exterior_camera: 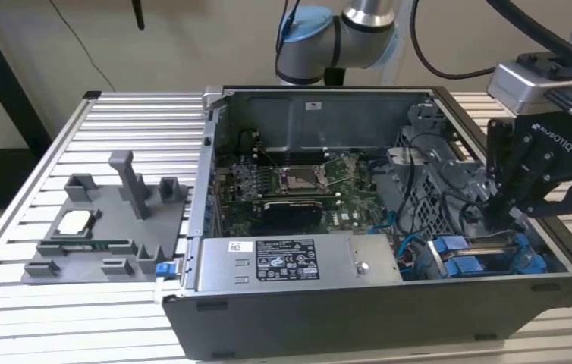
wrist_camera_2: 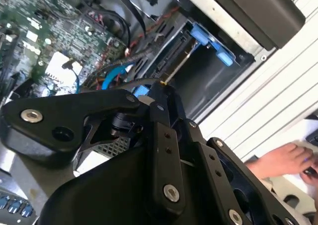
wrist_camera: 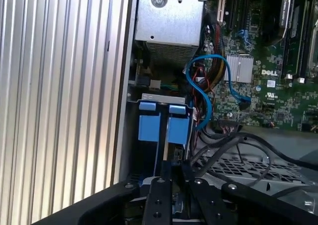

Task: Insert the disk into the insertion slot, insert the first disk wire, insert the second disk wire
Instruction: 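Insert the first disk wire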

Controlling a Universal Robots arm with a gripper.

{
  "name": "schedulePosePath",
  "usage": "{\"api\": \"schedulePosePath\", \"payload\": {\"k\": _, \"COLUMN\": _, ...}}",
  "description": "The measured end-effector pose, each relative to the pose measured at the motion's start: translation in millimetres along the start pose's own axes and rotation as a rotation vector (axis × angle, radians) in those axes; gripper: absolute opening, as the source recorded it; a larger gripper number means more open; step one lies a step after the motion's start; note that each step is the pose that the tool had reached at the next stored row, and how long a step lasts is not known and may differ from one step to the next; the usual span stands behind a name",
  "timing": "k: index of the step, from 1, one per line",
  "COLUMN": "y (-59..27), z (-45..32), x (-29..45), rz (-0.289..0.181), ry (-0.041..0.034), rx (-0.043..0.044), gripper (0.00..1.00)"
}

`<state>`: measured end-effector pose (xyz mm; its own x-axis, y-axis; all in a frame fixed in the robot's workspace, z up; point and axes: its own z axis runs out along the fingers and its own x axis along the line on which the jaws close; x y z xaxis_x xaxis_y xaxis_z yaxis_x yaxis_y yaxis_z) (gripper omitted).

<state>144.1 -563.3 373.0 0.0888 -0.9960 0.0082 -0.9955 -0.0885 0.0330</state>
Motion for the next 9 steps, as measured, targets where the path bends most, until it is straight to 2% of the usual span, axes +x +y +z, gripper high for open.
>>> {"api": "schedulePosePath", "payload": {"k": 2, "y": -3.9, "z": 0.6, "x": 1.4, "rz": -0.001, "ry": -0.0218, "rx": 0.0019, "gripper": 0.19}}
{"api": "schedulePosePath", "payload": {"k": 4, "y": -7.0, "z": 1.6, "x": 2.3, "rz": -0.001, "ry": -0.0366, "rx": 0.0030, "gripper": 0.19}}
{"api": "schedulePosePath", "payload": {"k": 5, "y": -7.1, "z": 1.9, "x": 2.3, "rz": -0.001, "ry": -0.0398, "rx": 0.0032, "gripper": 0.19}}
{"api": "schedulePosePath", "payload": {"k": 9, "y": -7.2, "z": 1.9, "x": 2.3, "rz": -0.001, "ry": -0.0399, "rx": 0.0033, "gripper": 0.19}}
